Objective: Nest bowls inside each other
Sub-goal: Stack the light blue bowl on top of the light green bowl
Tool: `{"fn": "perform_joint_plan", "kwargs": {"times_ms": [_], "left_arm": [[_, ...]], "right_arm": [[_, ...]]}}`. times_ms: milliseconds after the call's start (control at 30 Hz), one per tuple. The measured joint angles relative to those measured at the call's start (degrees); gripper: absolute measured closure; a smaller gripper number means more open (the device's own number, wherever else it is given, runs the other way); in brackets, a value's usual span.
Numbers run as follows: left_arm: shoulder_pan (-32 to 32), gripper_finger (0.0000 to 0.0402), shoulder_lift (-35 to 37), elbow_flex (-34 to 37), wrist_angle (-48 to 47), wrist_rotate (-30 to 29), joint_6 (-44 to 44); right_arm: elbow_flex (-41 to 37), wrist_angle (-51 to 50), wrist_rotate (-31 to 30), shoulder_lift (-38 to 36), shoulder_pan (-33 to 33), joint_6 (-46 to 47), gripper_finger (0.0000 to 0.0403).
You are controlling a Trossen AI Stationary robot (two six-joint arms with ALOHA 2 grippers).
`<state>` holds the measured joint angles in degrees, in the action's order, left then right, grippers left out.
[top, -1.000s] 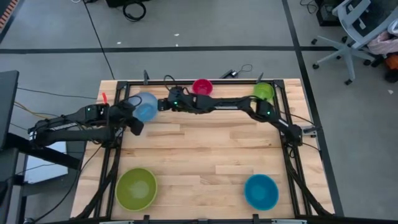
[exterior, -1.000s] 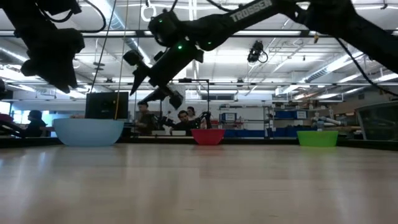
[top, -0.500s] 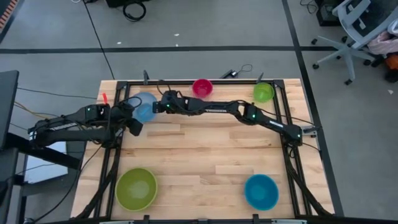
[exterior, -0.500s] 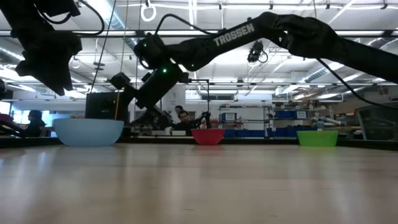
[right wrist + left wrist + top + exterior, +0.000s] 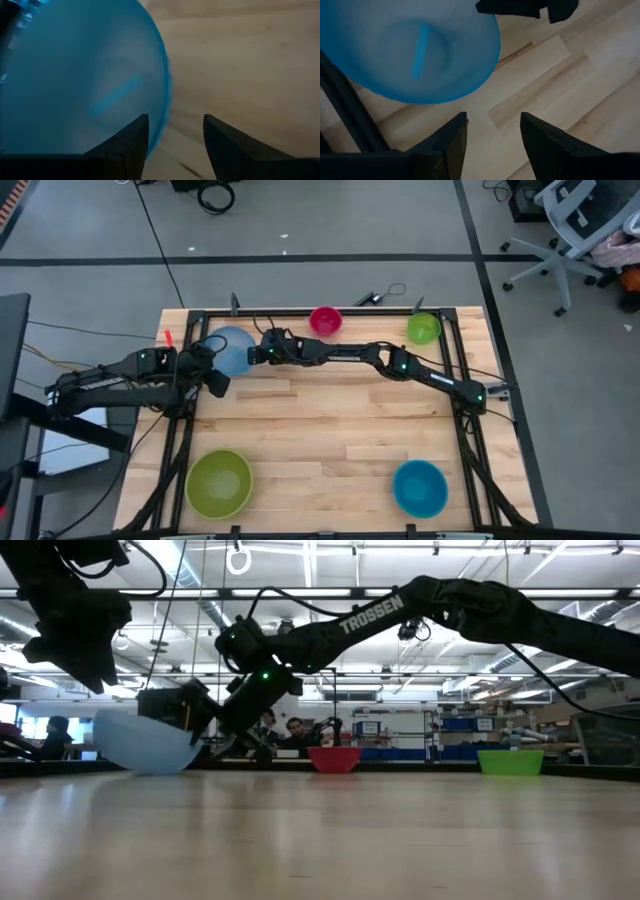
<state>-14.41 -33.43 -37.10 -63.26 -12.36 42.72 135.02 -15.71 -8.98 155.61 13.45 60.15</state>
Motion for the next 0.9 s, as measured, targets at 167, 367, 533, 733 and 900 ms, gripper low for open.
{"fn": "perform_joint_plan", "kwargs": {"times_ms": [167,367,533,733,900], "left_arm": [[0.0,0.0216,0.0,0.0,0.0,0.0,0.3],[0.0,0.0216,0.0,0.0,0.0,0.0,1.9],[0.0,0.0216,0.0,0.0,0.0,0.0,2.3],[0.0,0.0216,0.0,0.0,0.5,0.1,2.3],[0.0,0.0216,0.3,-2.0,3.7,5.0,5.6]], "right_arm": [[0.0,-0.2,0.3,0.0,0.0,-0.3,0.0228],[0.0,1.1,1.2,0.0,0.0,-2.5,0.0276],[0.0,0.9,1.2,0.0,0.0,-4.9,0.0327],[0.0,-0.3,3.8,0.0,0.1,-6.3,0.0390],[-0.1,-5.4,5.4,-2.6,-0.3,-10.3,0.0391]]}}
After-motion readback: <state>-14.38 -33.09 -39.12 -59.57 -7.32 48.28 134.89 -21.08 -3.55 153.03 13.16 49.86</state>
